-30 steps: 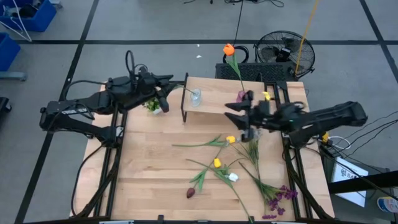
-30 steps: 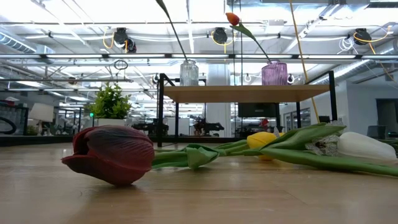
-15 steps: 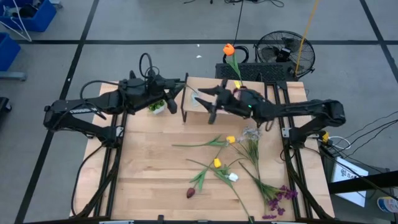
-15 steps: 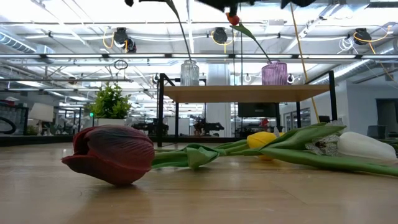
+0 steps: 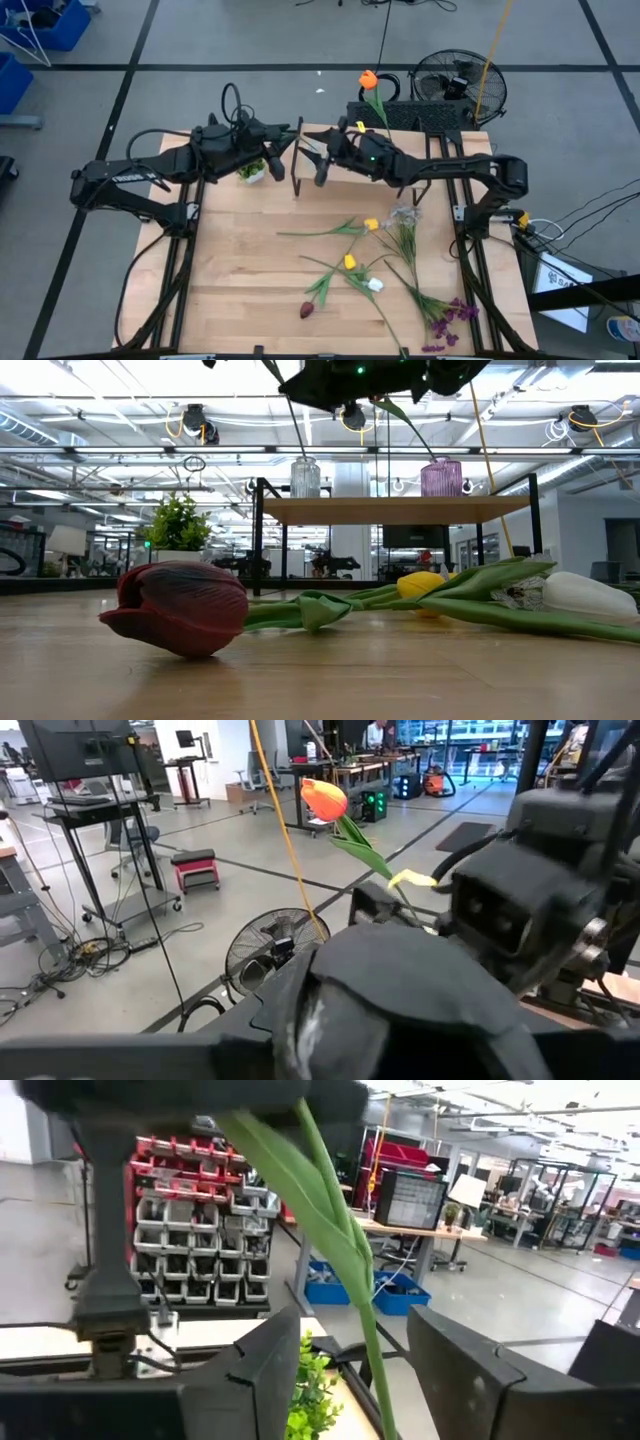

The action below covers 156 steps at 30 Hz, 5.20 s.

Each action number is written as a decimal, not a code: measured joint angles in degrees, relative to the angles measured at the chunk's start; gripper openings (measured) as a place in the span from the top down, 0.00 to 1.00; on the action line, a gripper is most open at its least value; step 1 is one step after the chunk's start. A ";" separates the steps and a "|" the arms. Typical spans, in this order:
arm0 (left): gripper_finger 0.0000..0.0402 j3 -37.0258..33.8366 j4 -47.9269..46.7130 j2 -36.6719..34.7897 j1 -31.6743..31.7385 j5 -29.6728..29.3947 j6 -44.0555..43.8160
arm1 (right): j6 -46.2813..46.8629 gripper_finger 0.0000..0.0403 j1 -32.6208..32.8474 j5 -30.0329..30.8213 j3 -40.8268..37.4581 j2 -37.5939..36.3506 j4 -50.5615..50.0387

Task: Pick and place flowers into a vace then onto a shelf
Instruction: Put the black tulip into the transparent vase, then put the red tulip into the purple vase

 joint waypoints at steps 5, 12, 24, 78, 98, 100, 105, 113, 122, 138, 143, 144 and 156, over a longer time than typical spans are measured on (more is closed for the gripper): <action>0.62 0.00 -0.05 0.00 0.00 0.19 1.07 | 0.00 0.62 -0.77 0.02 0.00 0.80 -0.25; 0.62 0.00 -0.54 -0.02 0.95 0.34 1.07 | 0.00 0.90 -1.36 0.03 0.00 0.49 1.34; 0.62 -0.02 1.26 -1.59 1.23 0.69 2.56 | 2.46 0.99 -2.31 0.35 0.07 0.43 -3.29; 0.62 -0.02 -30.05 -2.48 -24.05 18.52 -29.89 | 15.91 0.75 24.26 -3.04 -0.02 -29.85 -43.50; 0.62 -0.04 -27.50 8.09 -32.92 21.69 -42.96 | 6.76 0.54 20.44 -30.86 -0.02 -5.15 -46.27; 0.62 -0.04 -26.27 7.29 -33.39 20.71 -42.93 | 4.79 0.54 20.79 -30.97 -0.02 -1.65 -47.37; 0.62 -0.04 -26.10 6.06 -34.08 15.95 -42.36 | 0.03 0.54 23.25 -31.31 -0.07 7.65 -45.06; 0.62 -0.04 -26.28 6.14 -34.27 15.79 -42.20 | 0.60 0.54 24.19 -26.65 -0.02 16.65 -36.10; 0.62 -0.04 -26.31 5.92 -34.25 16.14 -40.91 | -2.52 0.55 24.84 -27.17 -0.01 19.98 -37.37; 0.62 -0.04 -26.28 5.92 -34.27 17.87 -41.87 | 6.18 0.96 22.48 -25.50 -0.11 15.84 -36.89; 0.62 -0.04 -23.30 5.75 -34.25 19.47 -46.34 | 8.85 0.98 21.44 -20.71 -0.11 6.51 -36.73; 0.62 -0.04 -22.20 5.75 -34.25 19.58 -46.31 | 9.22 0.99 21.02 -18.39 -0.11 4.07 -36.64; 0.62 -0.02 -9.96 5.40 -34.44 18.15 -35.83 | 2.80 0.97 15.86 19.35 -0.04 -27.49 -26.64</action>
